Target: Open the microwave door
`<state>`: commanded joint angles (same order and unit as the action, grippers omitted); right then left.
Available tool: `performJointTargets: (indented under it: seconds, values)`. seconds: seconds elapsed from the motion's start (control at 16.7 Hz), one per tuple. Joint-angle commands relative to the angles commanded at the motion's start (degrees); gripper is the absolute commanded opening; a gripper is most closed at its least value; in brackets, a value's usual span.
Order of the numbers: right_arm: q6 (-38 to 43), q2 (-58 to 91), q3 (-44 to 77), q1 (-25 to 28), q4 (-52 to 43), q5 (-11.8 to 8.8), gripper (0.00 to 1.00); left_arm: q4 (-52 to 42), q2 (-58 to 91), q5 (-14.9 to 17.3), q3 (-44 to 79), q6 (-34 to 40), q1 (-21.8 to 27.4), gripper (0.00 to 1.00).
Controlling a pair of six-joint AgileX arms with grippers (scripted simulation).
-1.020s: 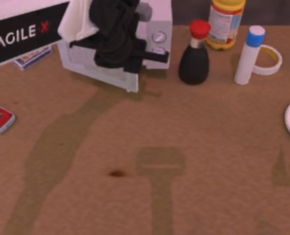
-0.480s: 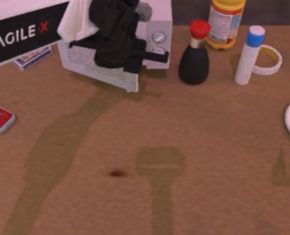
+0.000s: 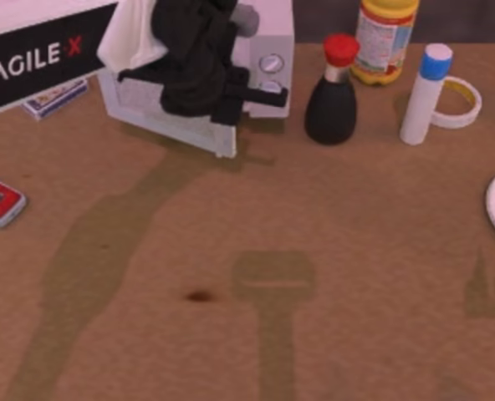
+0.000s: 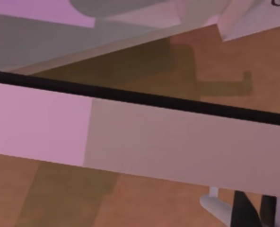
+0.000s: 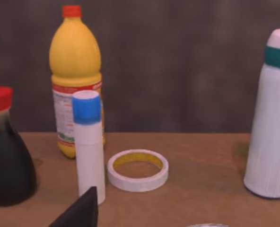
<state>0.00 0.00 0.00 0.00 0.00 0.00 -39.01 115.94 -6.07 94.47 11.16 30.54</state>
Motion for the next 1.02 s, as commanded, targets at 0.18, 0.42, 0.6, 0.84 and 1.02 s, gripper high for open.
performJointTargets:
  seconds: [0.18,0.42,0.6,0.84,1.02]
  values:
    - [0.0,0.0,0.0,0.0,0.0,0.0,1.0,1.05,-2.02,1.46,-2.67,-2.96,-0.84,0.0]
    - [0.0,0.0,0.0,0.0,0.0,0.0,1.0,2.52,-4.78,3.64,-6.48,-7.14,-2.09,0.0]
    - [0.0,0.0,0.0,0.0,0.0,0.0,1.0,2.56,-4.86,3.71,-6.59,-7.27,-2.12,0.0]
    - [0.0,0.0,0.0,0.0,0.0,0.0,1.0,2.56,-4.86,3.71,-6.59,-7.27,-2.12,0.0]
    - [0.0,0.0,0.0,0.0,0.0,0.0,1.0,2.56,-4.86,3.71,-6.59,-7.27,-2.12,0.0]
